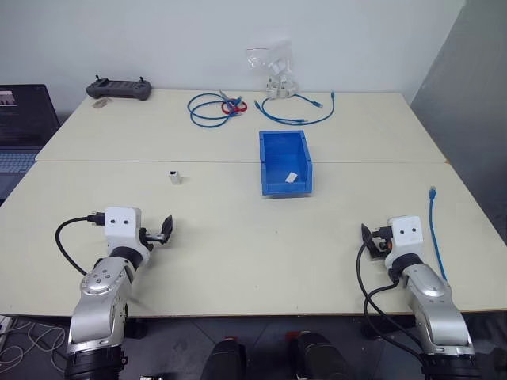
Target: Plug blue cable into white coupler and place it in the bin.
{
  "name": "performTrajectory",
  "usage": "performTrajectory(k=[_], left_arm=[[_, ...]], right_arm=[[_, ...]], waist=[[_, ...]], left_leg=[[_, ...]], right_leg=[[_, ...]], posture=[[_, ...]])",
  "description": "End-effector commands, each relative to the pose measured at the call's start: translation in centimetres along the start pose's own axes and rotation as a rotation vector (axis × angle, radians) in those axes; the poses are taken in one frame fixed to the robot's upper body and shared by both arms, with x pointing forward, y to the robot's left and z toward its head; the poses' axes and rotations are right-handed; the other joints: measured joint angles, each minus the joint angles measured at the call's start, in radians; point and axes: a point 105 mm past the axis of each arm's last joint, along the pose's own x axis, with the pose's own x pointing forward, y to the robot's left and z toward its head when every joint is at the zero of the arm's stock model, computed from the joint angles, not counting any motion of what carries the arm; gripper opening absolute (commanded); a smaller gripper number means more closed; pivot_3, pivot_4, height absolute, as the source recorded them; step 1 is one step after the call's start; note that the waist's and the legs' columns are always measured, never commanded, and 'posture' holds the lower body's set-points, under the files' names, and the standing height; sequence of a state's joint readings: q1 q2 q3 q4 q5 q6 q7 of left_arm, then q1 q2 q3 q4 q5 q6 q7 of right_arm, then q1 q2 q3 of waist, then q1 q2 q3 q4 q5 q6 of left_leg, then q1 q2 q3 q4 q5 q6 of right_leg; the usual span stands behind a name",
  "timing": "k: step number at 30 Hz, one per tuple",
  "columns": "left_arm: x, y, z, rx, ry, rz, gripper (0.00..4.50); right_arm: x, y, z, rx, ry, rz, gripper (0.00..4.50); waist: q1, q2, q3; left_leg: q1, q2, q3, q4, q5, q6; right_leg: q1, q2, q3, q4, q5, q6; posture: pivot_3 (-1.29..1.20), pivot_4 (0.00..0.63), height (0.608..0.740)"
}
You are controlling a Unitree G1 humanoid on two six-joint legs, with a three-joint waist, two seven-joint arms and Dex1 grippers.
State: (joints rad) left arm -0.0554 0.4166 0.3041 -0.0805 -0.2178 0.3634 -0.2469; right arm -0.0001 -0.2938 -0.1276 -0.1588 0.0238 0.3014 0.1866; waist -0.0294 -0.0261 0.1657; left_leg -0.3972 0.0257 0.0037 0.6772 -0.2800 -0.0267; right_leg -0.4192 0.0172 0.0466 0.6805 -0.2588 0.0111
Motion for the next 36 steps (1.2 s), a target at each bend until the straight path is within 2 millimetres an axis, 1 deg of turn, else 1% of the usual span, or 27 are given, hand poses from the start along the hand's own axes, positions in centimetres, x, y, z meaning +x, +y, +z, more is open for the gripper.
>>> performTrajectory(k=[1,5,12,23,27,29,30,31,34,36], left_arm=[[-0.3,0.7,1.9,-0.012,-0.077,0.02,4.5],[-0.2,1.1,2.0,-0.003,-0.08,0.045,4.5],[0.2,0.9,1.9,0.01,-0.067,0.045,4.5],[0.2,0.5,1.6,0.004,-0.062,0.036,4.5],[0.3,0.1,1.6,0.0,-0.065,0.024,4.5],[0.5,-0.3,2.0,0.01,-0.074,-0.01,4.5],[0.8,-0.9,2.5,0.041,-0.081,-0.054,4.5],[1.1,-2.1,3.3,0.055,-0.1,-0.126,4.5],[1.5,-7.1,7.4,0.086,-0.189,-0.435,4.5],[1.6,-11.3,10.2,0.15,-0.238,-0.69,4.5]], right_arm=[[-0.4,-0.6,0.2,-0.007,-0.003,-0.027,4.02],[-0.5,-0.6,0.2,-0.005,-0.004,-0.034,4.02],[-0.5,-0.8,0.3,-0.002,-0.006,-0.048,4.02],[-0.7,-1.0,0.5,-0.004,-0.011,-0.063,4.02],[-1.0,-1.5,0.8,-0.009,-0.019,-0.082,4.02],[-1.1,-1.8,1.1,-0.01,-0.025,-0.096,4.02],[-1.3,-2.1,1.4,-0.008,-0.029,-0.107,4.02],[-1.4,-2.4,1.6,-0.009,-0.03,-0.122,4.02],[-1.4,-4.0,2.7,0.033,-0.029,-0.195,4.02],[-0.9,-5.6,3.8,0.022,-0.032,-0.234,4.02]], waist=[[0.0,0.0,0.0],[0.0,0.0,0.0],[0.0,0.0,0.0],[0.0,0.0,0.0],[0.0,0.0,0.0],[0.0,0.0,0.0],[0.0,0.0,0.0],[0.0,0.0,0.0],[0.006,0.0,0.0],[0.007,0.0,0.0]], left_leg=[[0.0,0.0,0.0,0.0,0.0,0.0],[0.0,0.0,0.0,0.0,0.0,0.0],[0.0,0.0,0.0,0.0,0.0,0.0],[0.0,0.0,0.0,0.0,0.0,0.0],[0.0,0.0,0.0,0.0,0.0,0.0],[0.0,0.0,0.0,0.0,0.0,0.0],[0.0,0.0,0.0,0.0,0.0,0.0],[0.0,0.0,0.0,0.0,0.0,0.0],[-0.002,-0.001,-0.001,0.0,0.0,0.0],[-0.001,-0.001,-0.001,0.001,0.0,0.0]], right_leg=[[0.0,0.0,0.0,0.0,0.0,0.0],[0.0,0.0,0.0,0.0,0.0,0.0],[0.0,0.0,0.0,0.0,0.0,0.0],[0.0,0.0,0.0,0.0,0.0,0.0],[0.0,0.0,0.0,0.0,0.0,0.0],[0.0,0.0,0.0,0.0,0.0,0.0],[0.0,0.0,0.0,0.0,0.0,0.0],[0.0,0.0,0.0,0.0,0.0,0.0],[0.0,0.0,-0.001,0.0,0.0,0.0],[0.0,0.0,-0.001,0.0,0.0,0.0]], posture=[[0.0,0.15,0.74],[0.0,0.15,0.74],[0.0,0.15,0.74],[0.0,0.15,0.74],[0.0,0.15,0.74],[0.0,0.15,0.74],[0.0,0.15,0.74],[0.0,0.15,0.74],[0.0,0.15,0.74],[0.0,0.15,0.74]])
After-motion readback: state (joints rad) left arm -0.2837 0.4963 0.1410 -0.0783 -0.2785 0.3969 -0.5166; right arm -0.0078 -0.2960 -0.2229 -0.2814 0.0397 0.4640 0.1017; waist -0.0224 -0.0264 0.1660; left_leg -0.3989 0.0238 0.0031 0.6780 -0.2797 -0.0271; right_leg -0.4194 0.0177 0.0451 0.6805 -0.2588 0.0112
